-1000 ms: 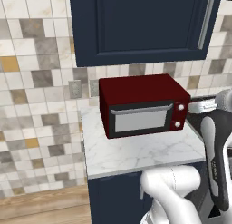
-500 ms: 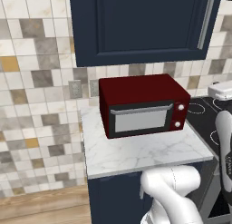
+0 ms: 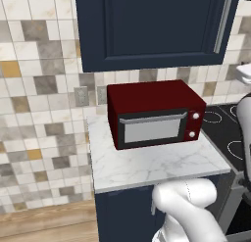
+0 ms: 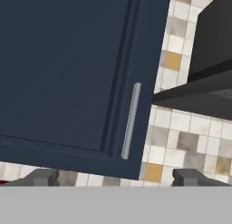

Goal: Get the candle and the beer from the cabinet and move them to the dining counter.

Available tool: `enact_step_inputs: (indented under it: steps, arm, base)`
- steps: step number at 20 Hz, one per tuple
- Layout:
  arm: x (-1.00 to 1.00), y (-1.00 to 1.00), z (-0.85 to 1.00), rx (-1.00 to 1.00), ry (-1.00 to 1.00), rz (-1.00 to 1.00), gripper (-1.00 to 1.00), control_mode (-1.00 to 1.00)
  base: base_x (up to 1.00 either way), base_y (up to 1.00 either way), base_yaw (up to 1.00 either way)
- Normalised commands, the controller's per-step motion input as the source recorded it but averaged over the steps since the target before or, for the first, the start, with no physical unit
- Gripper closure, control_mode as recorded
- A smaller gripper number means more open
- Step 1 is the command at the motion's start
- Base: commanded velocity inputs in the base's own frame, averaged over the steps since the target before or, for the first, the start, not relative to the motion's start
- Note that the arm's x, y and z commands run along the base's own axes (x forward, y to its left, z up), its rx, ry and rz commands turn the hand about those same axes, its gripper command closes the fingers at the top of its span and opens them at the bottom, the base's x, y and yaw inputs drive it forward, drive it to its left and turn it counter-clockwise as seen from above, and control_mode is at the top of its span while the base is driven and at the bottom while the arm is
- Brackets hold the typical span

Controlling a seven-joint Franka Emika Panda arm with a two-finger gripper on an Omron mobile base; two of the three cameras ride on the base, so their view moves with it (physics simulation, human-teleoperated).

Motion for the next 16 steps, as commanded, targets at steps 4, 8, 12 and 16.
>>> enact_step_inputs:
  steps: [4,8,12,16]
  arm:
    - [0.58,0.10,-0.03,0.00,-0.03,-0.11,-1.00,-1.00]
    - [0.46,0.01,-0.02,0.00,0.00,-0.06,-1.00,-1.00]
    - [0.51,-0.02,0.00,0.01,-0.02,0.01,-1.00,-1.00]
    - [0.48,-0.21,0.00,0.04,-0.02,0.05,-1.00,-1.00]
  base:
    - [0.00,0.00,0.00]
    - [0.00,0.00,0.00]
    - [0.00,0.00,0.00]
    - [0.00,0.00,0.00]
